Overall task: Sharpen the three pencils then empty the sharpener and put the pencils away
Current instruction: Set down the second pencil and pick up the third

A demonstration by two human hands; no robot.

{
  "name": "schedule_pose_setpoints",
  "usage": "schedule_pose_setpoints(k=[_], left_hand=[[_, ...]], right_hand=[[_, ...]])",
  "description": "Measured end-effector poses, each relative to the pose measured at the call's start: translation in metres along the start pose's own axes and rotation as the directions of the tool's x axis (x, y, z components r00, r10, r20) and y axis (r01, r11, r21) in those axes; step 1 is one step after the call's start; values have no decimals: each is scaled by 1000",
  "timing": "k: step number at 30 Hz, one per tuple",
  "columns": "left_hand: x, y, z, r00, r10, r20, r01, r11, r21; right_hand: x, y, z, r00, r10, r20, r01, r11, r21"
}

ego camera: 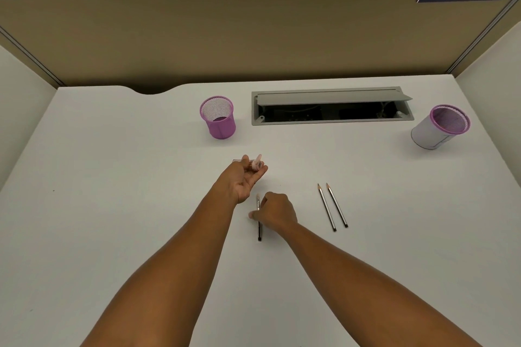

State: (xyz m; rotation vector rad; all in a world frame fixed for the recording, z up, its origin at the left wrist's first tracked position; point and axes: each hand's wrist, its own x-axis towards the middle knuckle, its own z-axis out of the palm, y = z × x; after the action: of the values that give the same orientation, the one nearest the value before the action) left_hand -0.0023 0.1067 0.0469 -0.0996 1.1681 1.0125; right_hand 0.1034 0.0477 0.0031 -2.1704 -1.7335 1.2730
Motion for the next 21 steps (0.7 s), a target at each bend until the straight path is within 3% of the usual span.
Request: schedule_pose_setpoints(k=[9, 16, 21], left_hand=[[-2, 4, -6, 1000, 4, 3, -4, 1000, -13], [-4, 4, -4, 1000, 12, 10, -12, 1000, -21], [-5, 5, 1, 999, 39, 12, -39, 999, -17]], right_hand=[[2, -1, 3, 1000, 17, -16, -19, 993, -119], [9, 7, -18, 993, -28, -118, 35, 998, 54], [20, 19, -52, 964, -120, -237, 140, 988, 67]])
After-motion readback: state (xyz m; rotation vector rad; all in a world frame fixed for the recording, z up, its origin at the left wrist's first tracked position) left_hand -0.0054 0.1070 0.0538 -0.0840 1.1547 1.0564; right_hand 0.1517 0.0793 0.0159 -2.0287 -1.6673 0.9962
